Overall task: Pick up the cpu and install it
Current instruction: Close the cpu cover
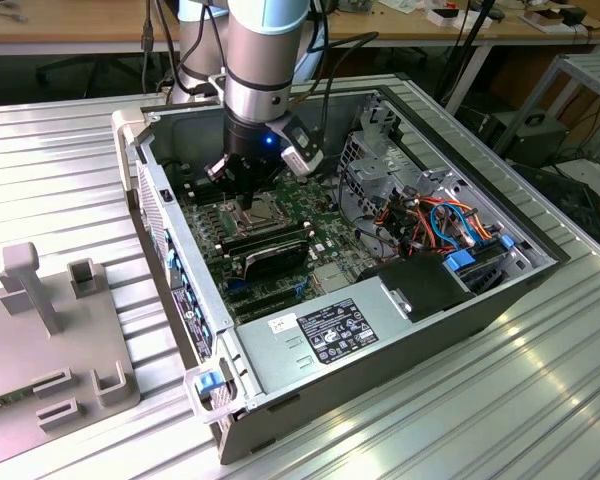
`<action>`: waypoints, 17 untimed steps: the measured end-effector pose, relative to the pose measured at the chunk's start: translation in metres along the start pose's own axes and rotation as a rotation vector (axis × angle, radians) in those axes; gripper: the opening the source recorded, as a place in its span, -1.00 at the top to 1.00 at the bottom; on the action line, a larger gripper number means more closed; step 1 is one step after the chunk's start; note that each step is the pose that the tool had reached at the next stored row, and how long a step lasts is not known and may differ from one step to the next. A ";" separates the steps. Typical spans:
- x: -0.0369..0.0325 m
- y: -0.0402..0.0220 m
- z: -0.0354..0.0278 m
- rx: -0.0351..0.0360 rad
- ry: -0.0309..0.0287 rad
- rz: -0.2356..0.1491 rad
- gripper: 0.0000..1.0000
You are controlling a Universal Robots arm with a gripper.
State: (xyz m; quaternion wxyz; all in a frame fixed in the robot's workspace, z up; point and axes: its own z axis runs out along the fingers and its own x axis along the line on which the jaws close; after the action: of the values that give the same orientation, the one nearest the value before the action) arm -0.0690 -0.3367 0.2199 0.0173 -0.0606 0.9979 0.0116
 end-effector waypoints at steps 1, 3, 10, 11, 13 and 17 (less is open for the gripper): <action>0.0004 0.0000 0.0010 0.0000 0.0001 0.000 0.79; 0.0013 0.0002 0.0032 -0.0001 0.0000 -0.001 0.79; 0.0043 0.0005 0.0093 0.0006 0.0001 -0.001 0.79; 0.0047 0.0005 0.0099 0.0008 0.0002 -0.001 0.79; 0.0052 0.0005 0.0105 0.0010 0.0002 -0.001 0.79; 0.0060 0.0006 0.0127 0.0010 0.0002 -0.001 0.79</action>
State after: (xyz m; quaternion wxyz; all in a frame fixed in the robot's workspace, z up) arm -0.0746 -0.3365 0.2070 0.0173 -0.0611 0.9979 0.0110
